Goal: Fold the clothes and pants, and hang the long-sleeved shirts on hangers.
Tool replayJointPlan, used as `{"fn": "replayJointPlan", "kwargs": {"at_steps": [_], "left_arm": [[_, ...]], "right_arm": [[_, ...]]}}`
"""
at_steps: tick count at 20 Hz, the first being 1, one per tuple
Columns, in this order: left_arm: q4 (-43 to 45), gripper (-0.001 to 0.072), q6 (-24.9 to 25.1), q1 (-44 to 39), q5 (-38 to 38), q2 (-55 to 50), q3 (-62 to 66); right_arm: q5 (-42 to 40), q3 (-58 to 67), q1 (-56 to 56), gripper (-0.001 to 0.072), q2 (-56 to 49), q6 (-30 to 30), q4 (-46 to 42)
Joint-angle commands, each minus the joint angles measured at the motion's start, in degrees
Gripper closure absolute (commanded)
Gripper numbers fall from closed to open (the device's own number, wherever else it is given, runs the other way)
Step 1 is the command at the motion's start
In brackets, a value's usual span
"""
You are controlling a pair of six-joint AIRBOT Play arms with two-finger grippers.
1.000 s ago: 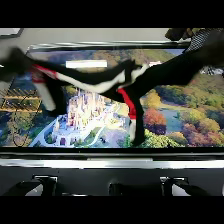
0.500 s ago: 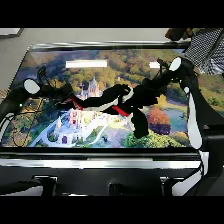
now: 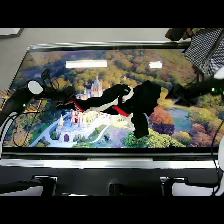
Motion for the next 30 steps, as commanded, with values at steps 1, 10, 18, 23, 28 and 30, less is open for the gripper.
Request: {"fn": "replayJointPlan", "kwargs": {"at_steps": [1,10,18,23,28,30], "left_arm": [[0.00,0.0684,0.09,-0.04,-0.07,-0.04,-0.02],[0.00,0.0684,0.09,-0.04,-0.04,-0.09,-0.02],[0.26,0.0686,2.64,1.62,1.99,2.34,5.01],[1.73,0.0686,3.10,7.34,2.01,8.00,22.64],[1.77,0.0685,3.08,13.07,2.10,18.53,32.02],[2.91,0.0685,3.06,14.97,1.92,24.00,32.02]], "right_arm": [[-7.74,-18.51,-0.59,0.0075,3.91,-4.94,10.40],[-27.30,-30.05,12.92,0.0100,-1.53,-6.93,16.17],[-24.20,-14.91,12.66,0.0666,4.24,-7.41,23.71],[-23.89,20.59,3.34,0.0666,15.32,5.35,11.50],[-25.00,41.46,-4.48,0.0666,28.85,15.98,-9.01],[-24.85,41.42,-5.42,0.0666,35.91,19.23,-19.30]]}}
